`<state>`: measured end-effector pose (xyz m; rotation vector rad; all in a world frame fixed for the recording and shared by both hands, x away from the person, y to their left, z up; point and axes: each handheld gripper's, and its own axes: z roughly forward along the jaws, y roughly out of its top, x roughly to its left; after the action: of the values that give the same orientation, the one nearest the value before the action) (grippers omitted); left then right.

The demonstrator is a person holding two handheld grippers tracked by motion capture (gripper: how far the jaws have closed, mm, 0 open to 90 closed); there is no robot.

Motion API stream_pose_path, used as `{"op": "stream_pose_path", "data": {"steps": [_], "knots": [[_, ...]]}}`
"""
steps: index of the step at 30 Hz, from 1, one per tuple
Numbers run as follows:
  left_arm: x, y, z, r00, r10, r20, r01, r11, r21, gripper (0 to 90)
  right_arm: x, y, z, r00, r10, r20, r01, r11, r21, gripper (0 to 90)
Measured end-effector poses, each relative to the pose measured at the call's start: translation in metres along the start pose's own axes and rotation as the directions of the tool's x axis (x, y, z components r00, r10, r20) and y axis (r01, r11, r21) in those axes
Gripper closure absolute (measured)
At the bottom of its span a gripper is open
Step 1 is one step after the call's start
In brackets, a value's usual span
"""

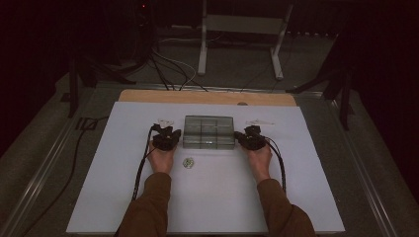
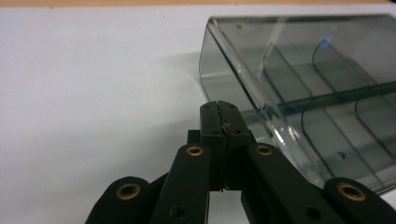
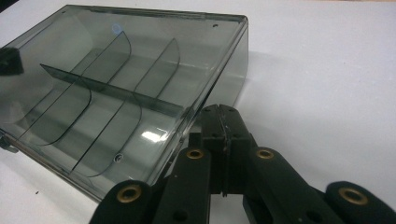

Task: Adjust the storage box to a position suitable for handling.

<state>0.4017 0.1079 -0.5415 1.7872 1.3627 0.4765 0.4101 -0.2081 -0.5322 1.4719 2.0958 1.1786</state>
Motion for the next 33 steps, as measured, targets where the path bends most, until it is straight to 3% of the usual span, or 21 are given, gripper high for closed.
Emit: {"op": "stream_pose_path", "data": {"steps": [4, 8, 16, 20, 25, 33], "knots": [[-0.002, -0.002, 0.004, 0.9996, -0.007, 0.028, 0.007, 0.9999, 0.009, 90.0, -0.001, 0.000, 0.000, 1.0000, -0.001, -0.004, 0.001, 1.000, 0.003, 90.0], [-0.003, -0.003, 0.006, 0.9995, -0.011, 0.029, 0.010, 0.9998, 0.018, 90.0, -0.003, 0.000, 0.000, 0.9996, 0.016, -0.023, -0.016, 1.000, 0.006, 90.0], [-0.010, -0.004, 0.007, 0.9988, 0.011, 0.047, -0.012, 0.9997, 0.020, 90.0, -0.008, -0.002, -0.002, 0.9990, 0.039, -0.024, -0.039, 0.999, 0.007, 90.0], [-0.017, -0.003, 0.007, 0.9990, 0.017, 0.041, -0.018, 0.9995, 0.026, 90.0, -0.011, -0.003, -0.006, 0.9990, 0.043, -0.010, -0.043, 0.999, 0.011, 90.0], [-0.026, -0.003, 0.006, 0.9985, 0.049, 0.023, -0.050, 0.9979, 0.041, 90.0, -0.018, -0.008, -0.010, 0.9970, 0.073, -0.026, -0.073, 0.997, -0.005, 90.0], [-0.035, -0.005, 0.005, 0.9969, 0.078, 0.010, -0.078, 0.9960, 0.044, 90.0, -0.020, -0.012, -0.017, 0.9981, 0.057, -0.025, -0.057, 0.998, -0.002, 90.0]]}}
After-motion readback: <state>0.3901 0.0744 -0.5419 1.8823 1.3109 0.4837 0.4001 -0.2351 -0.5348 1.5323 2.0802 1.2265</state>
